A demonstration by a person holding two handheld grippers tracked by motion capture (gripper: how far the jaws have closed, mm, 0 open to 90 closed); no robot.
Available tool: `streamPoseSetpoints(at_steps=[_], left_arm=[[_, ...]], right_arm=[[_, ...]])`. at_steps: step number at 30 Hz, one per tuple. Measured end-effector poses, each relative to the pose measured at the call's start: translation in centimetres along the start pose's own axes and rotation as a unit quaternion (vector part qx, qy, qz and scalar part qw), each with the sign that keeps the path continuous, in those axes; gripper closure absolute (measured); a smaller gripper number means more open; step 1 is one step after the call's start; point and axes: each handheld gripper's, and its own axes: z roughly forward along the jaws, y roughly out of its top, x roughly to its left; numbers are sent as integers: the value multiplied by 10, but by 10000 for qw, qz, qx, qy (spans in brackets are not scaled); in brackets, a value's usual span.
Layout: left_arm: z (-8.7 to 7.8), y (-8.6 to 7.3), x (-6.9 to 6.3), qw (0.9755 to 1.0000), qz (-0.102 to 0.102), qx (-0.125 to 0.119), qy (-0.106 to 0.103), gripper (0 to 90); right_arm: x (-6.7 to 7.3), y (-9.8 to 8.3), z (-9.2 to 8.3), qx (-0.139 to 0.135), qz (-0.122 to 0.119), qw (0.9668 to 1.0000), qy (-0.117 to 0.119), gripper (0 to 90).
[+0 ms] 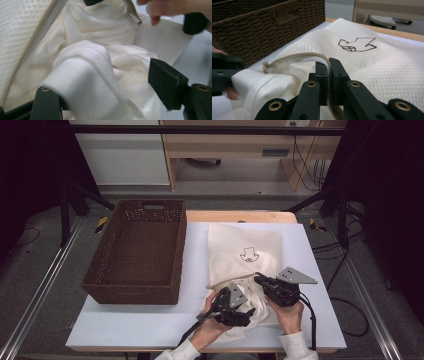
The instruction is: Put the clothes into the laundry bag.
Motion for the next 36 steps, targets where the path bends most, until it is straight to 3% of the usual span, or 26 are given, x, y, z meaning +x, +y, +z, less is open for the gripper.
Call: streamPoseSetpoints(at_steps=[5,9,10,12,16,18,22,26,30,32,34,36], left_arm=[[-16,-32,2,9994,21,345,-37,288],[-14,-56,8,9980,-294,537,-169,298],[-12,-60,9,9973,-269,650,-205,312],[-13,-64,8,9976,-329,568,-203,322],[-14,-64,3,9983,-185,543,-69,457],[-14,-64,2,9982,-202,541,-170,633],[-14,-62,-2,9982,-114,576,-113,816],[-17,-57,0,9990,-114,392,-161,845],[-18,-30,5,9999,-128,-8,-77,847],[-11,-12,8,9997,-159,-162,-38,848],[9,7,14,9999,-97,-30,105,847],[23,14,18,9998,-124,80,109,847]], right_arm=[[0,0,0,9,-17,10000,1,859],[0,-1,1,13,-51,10000,1,858],[0,-1,1,15,-51,10000,5,858],[0,-1,1,16,-48,10000,18,858],[1,-2,1,31,-36,10000,14,857],[1,-2,2,36,-39,10000,11,857],[1,-3,2,45,-47,10000,8,857],[1,-3,2,38,-43,10000,19,857],[1,-3,3,43,-16,10000,31,857],[2,-3,3,42,-36,10000,26,858],[2,-3,3,25,-28,10000,28,858],[2,-2,2,26,-23,10000,33,858]])
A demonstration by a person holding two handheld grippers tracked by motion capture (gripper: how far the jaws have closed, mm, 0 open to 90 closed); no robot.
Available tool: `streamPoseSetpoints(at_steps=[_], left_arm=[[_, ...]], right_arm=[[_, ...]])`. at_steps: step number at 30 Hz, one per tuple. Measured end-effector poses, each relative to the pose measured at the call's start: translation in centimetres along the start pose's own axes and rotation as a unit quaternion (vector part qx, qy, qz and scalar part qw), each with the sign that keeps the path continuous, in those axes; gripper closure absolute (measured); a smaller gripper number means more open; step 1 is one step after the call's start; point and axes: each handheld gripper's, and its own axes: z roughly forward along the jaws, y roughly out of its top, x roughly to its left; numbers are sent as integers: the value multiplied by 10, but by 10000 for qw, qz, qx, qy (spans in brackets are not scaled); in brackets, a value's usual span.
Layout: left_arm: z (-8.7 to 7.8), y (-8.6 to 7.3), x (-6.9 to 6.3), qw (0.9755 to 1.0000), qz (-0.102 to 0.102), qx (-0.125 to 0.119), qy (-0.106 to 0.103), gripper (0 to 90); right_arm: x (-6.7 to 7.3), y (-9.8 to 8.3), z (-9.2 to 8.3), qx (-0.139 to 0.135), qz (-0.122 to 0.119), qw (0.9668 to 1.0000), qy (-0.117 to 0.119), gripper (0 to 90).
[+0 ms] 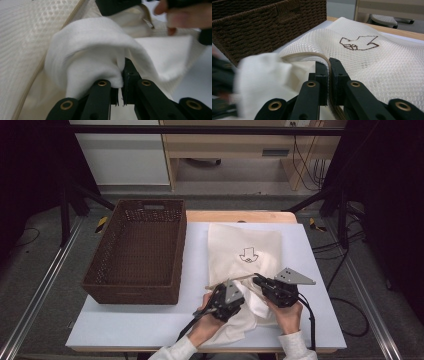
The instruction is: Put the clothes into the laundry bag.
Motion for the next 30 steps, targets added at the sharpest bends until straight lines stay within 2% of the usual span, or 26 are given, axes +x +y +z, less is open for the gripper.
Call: streamPoseSetpoints(at_steps=[3,6,7,10,13,15,18,21,24,26,30], left_arm=[[25,5,5,9997,107,103,206,846],[45,2,12,9997,-14,98,229,843],[50,1,14,9996,-21,24,288,842],[59,0,18,9983,43,-137,570,833],[62,-1,22,9982,-147,-195,540,816],[57,-2,20,9988,-144,-186,420,756],[42,-4,16,9997,-189,-56,141,506],[21,-8,9,9999,-103,36,0,365],[-3,-16,4,10000,54,23,-76,311],[-17,-25,1,9997,81,153,-143,278],[-35,-52,-5,9990,12,355,-260,276]], right_arm=[[-1,1,-1,-29,-30,10000,10,858],[-1,2,-2,-51,17,10000,6,859],[-1,2,-3,-58,18,10000,-1,859],[-1,2,-4,-70,7,10000,22,860],[0,2,-3,-42,23,10000,-18,859],[0,1,-2,-27,33,10000,-28,860],[-1,1,-2,-14,19,10000,-4,860],[0,1,-1,-8,29,10000,-22,860],[-1,0,-2,-6,-11,10000,-22,860],[-1,0,-2,-6,-11,10000,-25,860],[0,0,-1,1,-22,10000,-28,859]])
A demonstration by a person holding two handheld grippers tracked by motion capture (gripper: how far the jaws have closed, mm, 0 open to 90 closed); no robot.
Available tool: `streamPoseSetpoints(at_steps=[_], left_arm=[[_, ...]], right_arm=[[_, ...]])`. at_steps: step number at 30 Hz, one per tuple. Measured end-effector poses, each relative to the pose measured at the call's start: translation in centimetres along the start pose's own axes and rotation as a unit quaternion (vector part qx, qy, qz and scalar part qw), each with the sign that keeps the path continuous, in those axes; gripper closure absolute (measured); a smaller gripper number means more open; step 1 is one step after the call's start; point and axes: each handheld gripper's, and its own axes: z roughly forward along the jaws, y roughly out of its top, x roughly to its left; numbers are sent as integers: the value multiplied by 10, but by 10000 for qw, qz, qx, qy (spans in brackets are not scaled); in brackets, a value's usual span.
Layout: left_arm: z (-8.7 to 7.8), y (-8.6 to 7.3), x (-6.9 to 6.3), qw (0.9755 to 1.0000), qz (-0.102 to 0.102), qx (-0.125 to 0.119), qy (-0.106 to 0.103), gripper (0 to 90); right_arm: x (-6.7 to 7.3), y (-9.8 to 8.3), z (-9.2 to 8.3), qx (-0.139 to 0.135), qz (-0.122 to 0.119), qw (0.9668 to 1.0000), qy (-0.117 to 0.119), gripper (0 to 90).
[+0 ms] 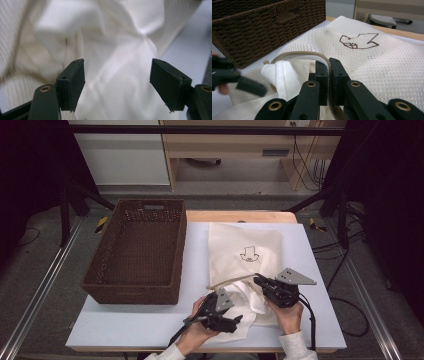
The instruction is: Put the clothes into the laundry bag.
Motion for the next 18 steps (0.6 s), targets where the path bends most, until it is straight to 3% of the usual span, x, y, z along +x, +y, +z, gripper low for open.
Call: streamPoseSetpoints(at_steps=[3,5,12,14,15,18], left_arm=[[-2,-20,-4,9997,-34,233,-37,276],[-4,-30,-5,9997,-68,215,-42,275],[-7,-34,-14,9997,-89,197,148,299],[-8,-34,-18,9997,-79,190,105,382],[-8,-34,-17,9997,-146,182,-98,447],[-7,-35,-17,9997,-216,110,-78,556]], right_arm=[[0,0,0,8,8,10000,-4,858],[1,-1,0,17,1,10000,-7,857],[1,-1,0,36,-14,10000,1,855],[0,-1,0,30,-29,10000,5,855],[0,-1,0,30,-9,10000,10,855],[1,-1,1,45,-35,10000,-4,854]])
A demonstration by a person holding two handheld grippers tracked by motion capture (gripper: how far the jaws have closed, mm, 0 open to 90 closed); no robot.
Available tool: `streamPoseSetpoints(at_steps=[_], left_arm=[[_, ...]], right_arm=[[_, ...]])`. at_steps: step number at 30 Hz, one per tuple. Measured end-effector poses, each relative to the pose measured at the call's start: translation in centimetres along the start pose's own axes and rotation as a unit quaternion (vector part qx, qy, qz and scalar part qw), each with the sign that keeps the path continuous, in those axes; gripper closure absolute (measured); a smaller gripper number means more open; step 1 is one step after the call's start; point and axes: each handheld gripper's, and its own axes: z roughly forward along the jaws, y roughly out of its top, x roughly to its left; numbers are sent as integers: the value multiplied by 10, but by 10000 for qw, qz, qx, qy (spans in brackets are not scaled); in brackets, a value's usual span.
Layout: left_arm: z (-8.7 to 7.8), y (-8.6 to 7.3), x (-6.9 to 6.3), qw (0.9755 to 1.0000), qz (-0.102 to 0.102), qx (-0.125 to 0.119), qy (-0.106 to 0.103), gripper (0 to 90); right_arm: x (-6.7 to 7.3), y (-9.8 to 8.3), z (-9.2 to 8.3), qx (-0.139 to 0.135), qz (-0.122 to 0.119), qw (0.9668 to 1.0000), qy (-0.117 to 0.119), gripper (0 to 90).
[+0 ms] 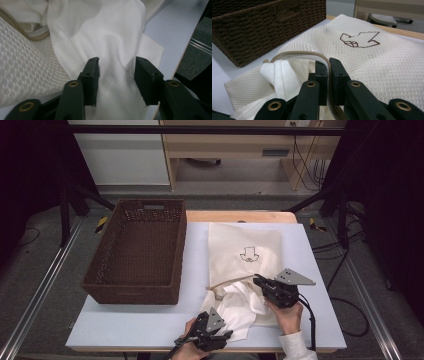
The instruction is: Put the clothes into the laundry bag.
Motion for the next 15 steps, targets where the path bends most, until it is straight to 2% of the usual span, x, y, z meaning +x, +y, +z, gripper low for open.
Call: streamPoseSetpoints(at_steps=[4,6,8,11,15], left_arm=[[-1,0,4,9999,-116,-41,-72,780],[0,2,1,10000,-6,-40,33,829],[1,5,-2,9998,133,-23,155,846],[4,18,0,9997,163,-108,167,851],[10,49,11,9980,111,-527,320,853]], right_arm=[[1,0,1,9,-1,10000,-11,853],[1,0,1,6,3,10000,3,854],[0,0,1,9,17,10000,9,856],[0,0,1,10,22,10000,38,861],[0,0,0,-5,23,10000,54,862]])
